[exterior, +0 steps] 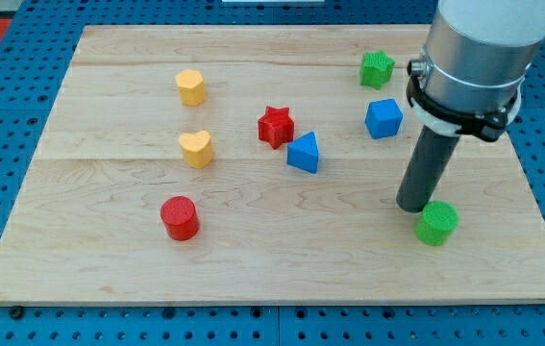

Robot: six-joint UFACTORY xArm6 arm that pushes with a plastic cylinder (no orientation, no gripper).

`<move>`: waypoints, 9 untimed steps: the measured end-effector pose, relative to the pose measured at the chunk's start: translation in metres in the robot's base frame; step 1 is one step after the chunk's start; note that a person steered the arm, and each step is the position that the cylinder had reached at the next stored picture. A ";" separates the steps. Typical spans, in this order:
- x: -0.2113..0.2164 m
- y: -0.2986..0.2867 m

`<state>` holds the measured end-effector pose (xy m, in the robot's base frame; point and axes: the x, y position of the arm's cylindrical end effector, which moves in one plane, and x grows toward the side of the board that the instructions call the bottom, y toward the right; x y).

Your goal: Move the blue triangle slightly right

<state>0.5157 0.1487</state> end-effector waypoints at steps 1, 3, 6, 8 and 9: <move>0.000 -0.039; -0.013 -0.118; -0.032 -0.130; -0.053 -0.171; -0.082 -0.176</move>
<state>0.4341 -0.0275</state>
